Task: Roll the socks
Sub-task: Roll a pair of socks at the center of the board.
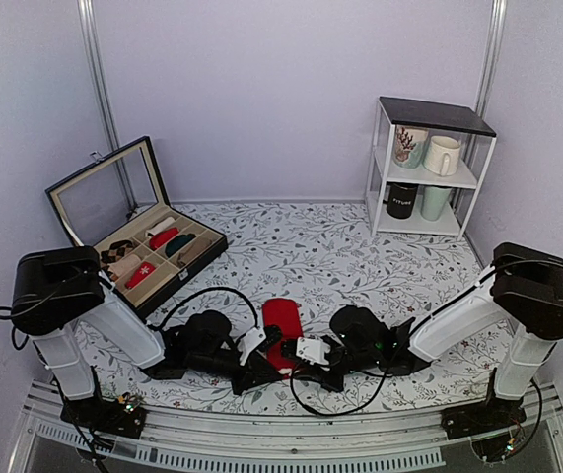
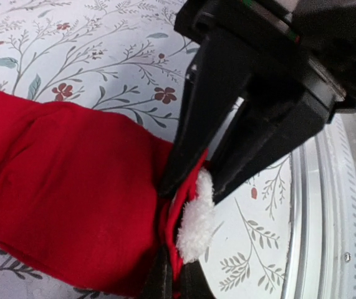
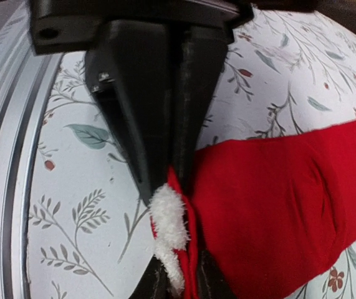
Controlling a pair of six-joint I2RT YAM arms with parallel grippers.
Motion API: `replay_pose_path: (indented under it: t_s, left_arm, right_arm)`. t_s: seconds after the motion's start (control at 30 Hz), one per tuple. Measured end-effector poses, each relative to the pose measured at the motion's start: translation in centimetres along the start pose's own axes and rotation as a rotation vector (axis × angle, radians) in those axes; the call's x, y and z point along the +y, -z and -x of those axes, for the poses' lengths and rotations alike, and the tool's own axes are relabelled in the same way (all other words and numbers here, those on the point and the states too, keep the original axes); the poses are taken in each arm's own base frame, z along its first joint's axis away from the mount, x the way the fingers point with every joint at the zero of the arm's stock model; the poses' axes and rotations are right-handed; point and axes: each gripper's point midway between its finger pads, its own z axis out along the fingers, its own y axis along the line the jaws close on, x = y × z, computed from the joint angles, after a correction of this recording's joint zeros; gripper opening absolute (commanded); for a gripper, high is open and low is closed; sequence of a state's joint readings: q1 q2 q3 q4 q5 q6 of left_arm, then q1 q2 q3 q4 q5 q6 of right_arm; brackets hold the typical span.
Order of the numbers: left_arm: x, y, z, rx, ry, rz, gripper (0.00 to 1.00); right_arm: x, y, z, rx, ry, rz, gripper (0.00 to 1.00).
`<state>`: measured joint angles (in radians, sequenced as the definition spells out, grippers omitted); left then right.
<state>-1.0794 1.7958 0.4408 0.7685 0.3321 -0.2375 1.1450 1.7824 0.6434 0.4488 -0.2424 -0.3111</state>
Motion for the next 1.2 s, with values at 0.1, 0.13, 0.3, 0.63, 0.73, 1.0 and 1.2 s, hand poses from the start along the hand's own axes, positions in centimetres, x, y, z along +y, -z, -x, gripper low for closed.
replay_pose_path:
  t_s: [0.1, 0.13, 0.3, 0.63, 0.73, 1.0, 1.2]
  left_arm:
    - [0.0, 0.0, 0.0, 0.000, -0.001, 0.002, 0.17]
    - [0.0, 0.0, 0.1, 0.000, -0.003, 0.004, 0.19]
    - [0.4, 1.5, 0.0, 0.006, -0.026, 0.058, 0.38]
    - [-2.9, 5.6, 3.5, -0.150, -0.273, 0.127, 0.40]
    - [-2.9, 5.0, 3.0, -0.141, -0.314, 0.143, 0.41]
    - [-1.3, 2.7, 0.1, -0.074, -0.400, 0.210, 0.49]
    - [-1.4, 2.3, 2.2, -0.153, -0.460, 0.239, 0.49]
  right_arm:
    - [-0.2, 0.0, 0.0, 0.008, -0.037, -0.009, 0.09]
    - [-0.2, 0.0, 0.0, 0.008, -0.051, -0.007, 0.09]
    - [0.2, -0.1, 0.1, 0.014, -0.167, 0.051, 0.08]
    - [-0.4, -1.0, 0.0, 0.032, -0.539, 0.320, 0.08]
    - [-0.5, -0.8, -0.2, 0.043, -0.625, 0.367, 0.08]
    - [-0.1, -0.3, -0.7, 0.074, -0.745, 0.434, 0.08]
    - [0.1, -0.3, -0.7, 0.085, -0.765, 0.449, 0.08]
